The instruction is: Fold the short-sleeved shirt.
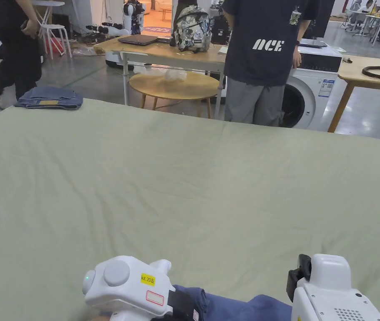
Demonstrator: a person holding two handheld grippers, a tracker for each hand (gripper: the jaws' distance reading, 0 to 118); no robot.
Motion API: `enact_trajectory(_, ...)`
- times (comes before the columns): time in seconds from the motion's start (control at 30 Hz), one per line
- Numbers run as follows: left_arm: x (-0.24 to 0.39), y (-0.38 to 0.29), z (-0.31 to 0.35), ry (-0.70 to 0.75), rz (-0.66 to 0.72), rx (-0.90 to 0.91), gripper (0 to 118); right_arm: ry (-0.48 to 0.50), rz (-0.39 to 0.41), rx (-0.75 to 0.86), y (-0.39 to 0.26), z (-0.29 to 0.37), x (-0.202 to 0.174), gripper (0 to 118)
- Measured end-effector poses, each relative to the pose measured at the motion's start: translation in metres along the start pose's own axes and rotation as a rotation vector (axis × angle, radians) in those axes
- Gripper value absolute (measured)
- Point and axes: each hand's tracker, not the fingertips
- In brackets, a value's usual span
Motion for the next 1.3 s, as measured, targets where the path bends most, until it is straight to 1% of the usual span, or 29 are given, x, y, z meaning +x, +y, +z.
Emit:
enact_trajectory(0.1, -0.007, 0.004, -0.011, -0.009, 0.019, 0.011, 7, -0.003, -0.003, -0.003, -0.001, 0.000, 0.002, 0)
enact_trajectory(0.2, -0.006, 0.003, -0.016, -0.062, 0.045, 0.015, 6, -0.003, -0.010, -0.002, -0.002, 0.000, 0.003, 0)
enact_trajectory(0.3, -0.007, 0.004, -0.026, -0.049, 0.023, -0.004, 6, -0.006, -0.016, -0.003, -0.002, -0.001, 0.005, 0)
enact_trajectory(0.57, 0.000, 0.001, -0.022, -0.055, -0.022, -0.052, 5, -0.016, -0.028, -0.007, -0.002, -0.002, 0.009, 0)
enact_trajectory(0.7, 0.003, 0.007, 0.005, -0.059, -0.022, -0.022, 5, -0.012, -0.039, -0.001, 0.001, 0.002, 0.011, 0)
enact_trajectory(0.77, 0.000, 0.007, 0.032, -0.094, -0.028, 0.041, 5, -0.012, -0.034, 0.007, 0.003, 0.004, 0.012, 0)
enact_trajectory(0.8, 0.011, -0.001, 0.058, -0.112, -0.015, 0.074, 5, -0.014, -0.030, 0.014, 0.004, 0.005, 0.012, 0)
enact_trajectory(0.83, 0.008, -0.001, 0.073, -0.121, -0.008, 0.100, 6, -0.017, -0.028, 0.022, 0.004, 0.005, 0.013, 0)
enact_trajectory(0.87, 0.003, -0.002, 0.089, -0.120, -0.003, 0.131, 9, -0.018, -0.029, 0.028, 0.005, 0.006, 0.013, 0)
enact_trajectory(0.9, -0.003, -0.004, 0.103, -0.113, 0.001, 0.163, 16, -0.016, -0.031, 0.037, 0.005, 0.006, 0.014, 0)
enact_trajectory(0.97, -0.013, -0.007, 0.127, -0.073, 0.016, 0.219, 33, -0.016, -0.037, 0.051, 0.006, 0.007, 0.015, 0)
enact_trajectory(1.0, -0.020, -0.008, 0.138, -0.061, 0.032, 0.247, 39, -0.016, -0.040, 0.061, 0.006, 0.007, 0.016, 0)
enact_trajectory(1.13, -0.057, -0.009, 0.158, -0.015, 0.059, 0.270, 60, -0.016, -0.052, 0.066, 0.006, 0.005, 0.017, 0)
enact_trajectory(1.23, -0.088, -0.006, 0.156, 0.000, 0.075, 0.238, 63, -0.013, -0.057, 0.051, 0.005, 0.002, 0.017, 0)
enact_trajectory(1.3, -0.103, -0.008, 0.150, 0.004, 0.135, 0.189, 66, -0.012, -0.059, 0.044, 0.004, 0.001, 0.016, 0)
